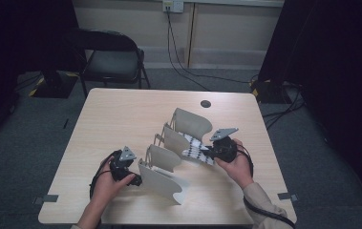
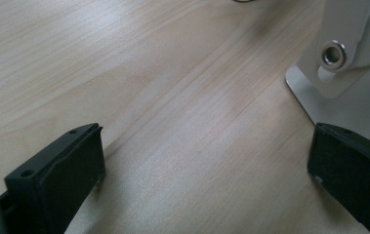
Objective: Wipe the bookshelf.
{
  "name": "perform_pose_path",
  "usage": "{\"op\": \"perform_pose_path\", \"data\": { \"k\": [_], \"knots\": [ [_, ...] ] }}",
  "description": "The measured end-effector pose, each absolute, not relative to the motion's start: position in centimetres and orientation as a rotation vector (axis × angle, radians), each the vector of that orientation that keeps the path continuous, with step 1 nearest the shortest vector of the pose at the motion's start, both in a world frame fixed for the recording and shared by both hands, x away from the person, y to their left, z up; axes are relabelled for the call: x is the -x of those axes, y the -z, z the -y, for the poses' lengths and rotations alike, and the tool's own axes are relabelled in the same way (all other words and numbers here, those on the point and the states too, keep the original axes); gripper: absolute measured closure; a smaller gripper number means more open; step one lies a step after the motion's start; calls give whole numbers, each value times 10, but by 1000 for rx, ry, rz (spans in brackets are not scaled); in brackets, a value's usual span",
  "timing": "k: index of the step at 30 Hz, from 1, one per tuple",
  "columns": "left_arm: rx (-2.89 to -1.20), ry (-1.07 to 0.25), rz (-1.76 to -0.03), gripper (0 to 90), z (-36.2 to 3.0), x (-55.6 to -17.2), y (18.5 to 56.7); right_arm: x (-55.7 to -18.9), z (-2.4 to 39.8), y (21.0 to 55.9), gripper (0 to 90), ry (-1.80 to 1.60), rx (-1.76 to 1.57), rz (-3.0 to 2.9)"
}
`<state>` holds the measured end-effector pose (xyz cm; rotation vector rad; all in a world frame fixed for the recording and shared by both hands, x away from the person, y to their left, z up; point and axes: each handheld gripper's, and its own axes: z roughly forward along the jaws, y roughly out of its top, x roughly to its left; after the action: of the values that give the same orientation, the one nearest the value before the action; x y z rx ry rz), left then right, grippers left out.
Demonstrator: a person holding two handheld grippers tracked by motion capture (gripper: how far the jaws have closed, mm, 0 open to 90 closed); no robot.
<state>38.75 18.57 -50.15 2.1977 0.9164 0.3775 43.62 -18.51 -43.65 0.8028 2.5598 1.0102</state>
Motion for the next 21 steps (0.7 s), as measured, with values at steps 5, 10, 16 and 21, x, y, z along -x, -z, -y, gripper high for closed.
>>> {"op": "perform_pose_path", "data": {
  "k": [5,10,16,21],
  "knots": [
    [-2197,-377,-917,0,-186,-387,502,-431,193,403,807,-1040,-787,-2504],
    [-2200,-378,-916,0,-186,-388,501,-425,195,373,808,-1065,-744,-2457],
    [-2198,-377,-916,0,-186,-388,501,-429,185,350,808,-1082,-716,-2419],
    [-2197,-375,-914,0,-186,-388,501,-440,172,341,807,-1088,-696,-2412]
  ]
}}
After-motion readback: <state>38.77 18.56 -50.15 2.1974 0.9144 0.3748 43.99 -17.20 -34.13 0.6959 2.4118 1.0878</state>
